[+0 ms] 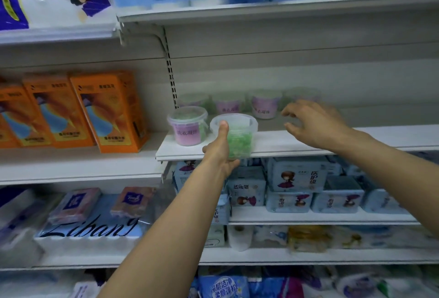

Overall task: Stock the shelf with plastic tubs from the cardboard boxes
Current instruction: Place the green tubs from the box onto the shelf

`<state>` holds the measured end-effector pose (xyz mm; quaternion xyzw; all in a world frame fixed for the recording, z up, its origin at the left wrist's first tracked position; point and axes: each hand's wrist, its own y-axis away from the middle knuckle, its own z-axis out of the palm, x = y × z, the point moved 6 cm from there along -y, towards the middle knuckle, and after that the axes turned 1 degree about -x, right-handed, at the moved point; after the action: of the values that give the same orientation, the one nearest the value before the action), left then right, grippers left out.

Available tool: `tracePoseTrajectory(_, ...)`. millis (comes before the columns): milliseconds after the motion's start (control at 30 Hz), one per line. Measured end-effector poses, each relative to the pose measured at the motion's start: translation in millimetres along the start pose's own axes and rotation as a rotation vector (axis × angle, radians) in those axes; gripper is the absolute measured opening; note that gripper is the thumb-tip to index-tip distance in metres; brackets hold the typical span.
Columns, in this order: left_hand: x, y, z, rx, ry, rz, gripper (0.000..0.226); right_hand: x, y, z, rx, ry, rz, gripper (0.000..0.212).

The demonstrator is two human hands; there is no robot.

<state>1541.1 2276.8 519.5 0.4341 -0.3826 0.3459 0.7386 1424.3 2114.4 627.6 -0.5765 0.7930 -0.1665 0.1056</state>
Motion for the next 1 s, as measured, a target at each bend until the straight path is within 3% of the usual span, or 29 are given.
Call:
tracePoseTrajectory(167, -1.2, -15.4, 3.4, 0.119, -0.186, 0.002, 0.132, -5.5, -4.6, 4.0, 0.005, 0.011, -0.042, 0.037)
tracePoseTrajectory(233, -3.1, -40.4, 0.2, 0.166, -0.257, 0.025, 0.135, -11.3, -7.4, 7.5, 0.000, -0.005, -0.060, 0.036)
tracePoseTrajectory(367, 13.2, -9.6, 2.8, 0.201, -0.370, 0.115, 0.099, -24.7, -13.2, 11.8, -0.001, -0.014, -0.115, 0.037)
tracePoseTrajectory(467, 43.7, 6.1, -11.0, 0.311, -0.587, 0.493, 0.060, -29.7, -16.3, 13.9, -0.019, -0.053, -0.186, 0.041)
tracePoseTrajectory(567, 80.6, 10.7, -33.2, 0.444, -1.095, 0.879, 0.046, -32.6, -20.4, 20.2, -0.084, -0.070, -0.285, 0.049)
tracePoseTrajectory(700, 100.2, -18.8, -59.6, 0.376, -1.538, 0.828, 0.050, -36.5, -30.6, 31.3, -0.139, -0.049, -0.313, 0.047)
tracePoseTrajectory(833, 106.4, -19.7, -65.4, 0.318, -1.594, 0.849, 0.047, -46.5, -39.3, 29.8, -0.049, -0.048, -0.344, 0.038)
tracePoseTrajectory(933, 107.3, -18.6, -66.2, 0.304, -1.582, 0.841, 0.050, -69.3, -45.4, 28.1, 0.030, 0.109, -0.397, 0.037)
tracePoseTrajectory(1000, 106.9, -19.4, -67.5, 0.290, -1.585, 0.833, 0.052, -84.3, -51.2, 27.4, 0.053, 0.018, -0.375, 0.034)
